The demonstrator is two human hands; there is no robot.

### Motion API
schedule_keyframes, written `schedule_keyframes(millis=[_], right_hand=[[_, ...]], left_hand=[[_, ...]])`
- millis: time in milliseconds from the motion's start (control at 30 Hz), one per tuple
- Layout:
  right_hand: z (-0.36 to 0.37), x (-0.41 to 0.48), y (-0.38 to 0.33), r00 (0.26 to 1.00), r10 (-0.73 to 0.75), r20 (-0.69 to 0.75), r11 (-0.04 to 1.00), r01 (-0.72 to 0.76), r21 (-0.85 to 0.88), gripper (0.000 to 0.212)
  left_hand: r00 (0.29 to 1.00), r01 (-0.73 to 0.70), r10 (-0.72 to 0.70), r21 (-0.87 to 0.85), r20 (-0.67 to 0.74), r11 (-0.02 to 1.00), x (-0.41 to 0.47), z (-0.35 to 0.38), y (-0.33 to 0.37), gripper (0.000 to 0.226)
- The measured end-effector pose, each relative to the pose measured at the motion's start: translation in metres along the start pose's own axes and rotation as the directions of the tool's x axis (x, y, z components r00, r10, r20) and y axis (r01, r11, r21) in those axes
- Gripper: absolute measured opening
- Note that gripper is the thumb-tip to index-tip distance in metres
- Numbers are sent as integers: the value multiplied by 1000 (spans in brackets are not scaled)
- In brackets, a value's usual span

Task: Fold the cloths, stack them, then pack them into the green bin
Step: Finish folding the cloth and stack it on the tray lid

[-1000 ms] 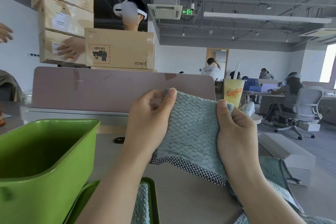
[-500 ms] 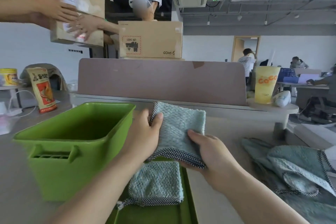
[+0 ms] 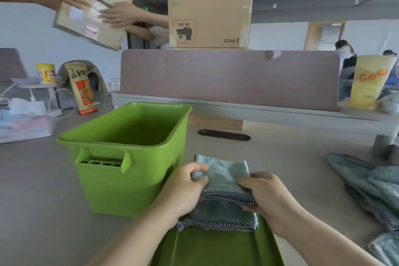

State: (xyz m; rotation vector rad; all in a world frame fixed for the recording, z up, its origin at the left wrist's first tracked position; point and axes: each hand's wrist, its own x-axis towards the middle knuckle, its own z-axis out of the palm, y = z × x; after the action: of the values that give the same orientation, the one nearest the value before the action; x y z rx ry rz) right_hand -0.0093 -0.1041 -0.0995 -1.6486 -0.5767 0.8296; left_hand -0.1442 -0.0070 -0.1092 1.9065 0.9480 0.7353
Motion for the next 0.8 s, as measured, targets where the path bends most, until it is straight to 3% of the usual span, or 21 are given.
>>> schedule_keyframes(millis=[167, 367, 800], right_hand=[[0, -3, 2, 996, -80, -32, 988, 75, -132, 12], [0, -5, 15, 973, -220, -74, 885, 167, -434, 30], [-1, -5, 19, 953, -299, -50, 759, 206, -617, 40]], left_hand=[[1000, -7, 7, 31, -6, 999, 2, -1, -7, 23], [1000, 4, -8, 188, 21, 982, -2, -3, -5, 30], [997, -80, 67, 424, 44, 902, -5, 2, -10, 39]])
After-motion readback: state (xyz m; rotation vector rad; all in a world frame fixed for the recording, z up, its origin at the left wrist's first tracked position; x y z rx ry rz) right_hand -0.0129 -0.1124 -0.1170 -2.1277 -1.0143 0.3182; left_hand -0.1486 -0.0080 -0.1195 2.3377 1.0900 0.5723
